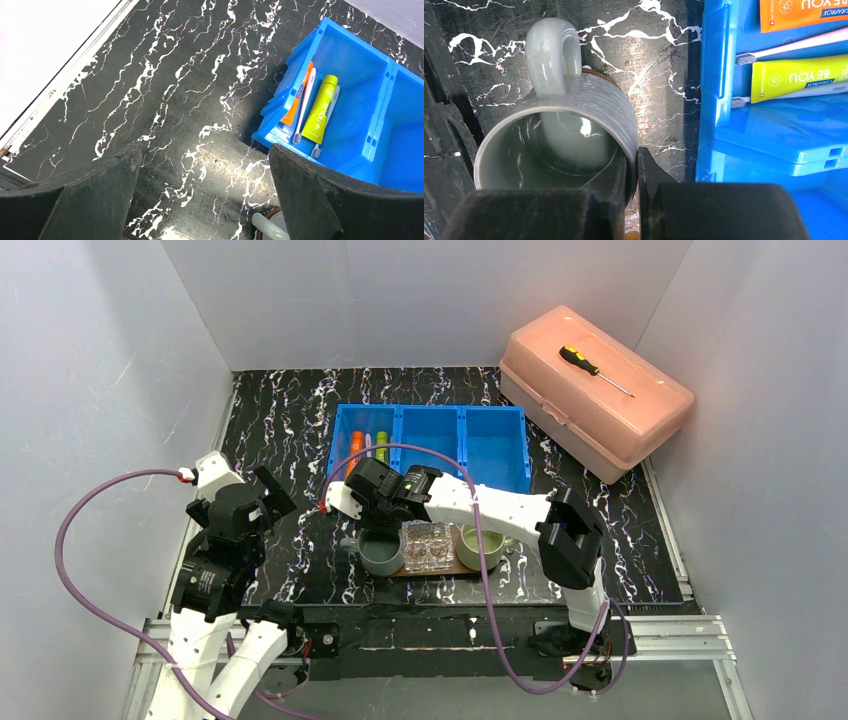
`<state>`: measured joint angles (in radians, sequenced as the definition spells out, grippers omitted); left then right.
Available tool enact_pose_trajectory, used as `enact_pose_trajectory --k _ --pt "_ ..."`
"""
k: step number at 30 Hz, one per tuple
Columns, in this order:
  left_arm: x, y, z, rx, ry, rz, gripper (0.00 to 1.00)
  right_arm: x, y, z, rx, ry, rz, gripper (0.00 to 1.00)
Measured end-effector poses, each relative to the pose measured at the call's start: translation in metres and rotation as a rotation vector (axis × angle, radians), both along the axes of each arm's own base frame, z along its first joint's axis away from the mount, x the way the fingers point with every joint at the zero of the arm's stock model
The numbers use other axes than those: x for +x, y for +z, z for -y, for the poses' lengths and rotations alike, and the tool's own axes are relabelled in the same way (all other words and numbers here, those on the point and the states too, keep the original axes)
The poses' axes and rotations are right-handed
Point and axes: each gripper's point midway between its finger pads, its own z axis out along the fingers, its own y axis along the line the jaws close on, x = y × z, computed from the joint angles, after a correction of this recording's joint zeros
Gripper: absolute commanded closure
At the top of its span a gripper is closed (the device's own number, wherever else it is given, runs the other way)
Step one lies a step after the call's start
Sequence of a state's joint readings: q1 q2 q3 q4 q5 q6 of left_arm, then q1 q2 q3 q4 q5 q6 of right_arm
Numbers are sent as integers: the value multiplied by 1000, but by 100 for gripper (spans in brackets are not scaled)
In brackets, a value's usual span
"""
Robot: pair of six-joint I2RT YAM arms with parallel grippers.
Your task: Prepare toiletry sets of a toothbrush and toothpaste on the tray
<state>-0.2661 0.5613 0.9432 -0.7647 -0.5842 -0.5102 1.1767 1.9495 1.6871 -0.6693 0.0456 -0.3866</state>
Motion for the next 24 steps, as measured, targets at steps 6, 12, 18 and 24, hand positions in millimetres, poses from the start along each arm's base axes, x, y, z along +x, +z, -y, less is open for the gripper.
enact_pose_trajectory --k 6,12,18,24 --pt "0 0 0 0 0 0 2 2 1 -1 12 -13 -2 84" --pt "0 0 0 0 0 0 2 3 2 -3 20 -20 -3 80" --pt "0 0 0 0 0 0 1 3 2 -3 21 -22 -4 79" --pt "0 0 0 0 0 0 1 3 2 -4 27 -23 -4 76"
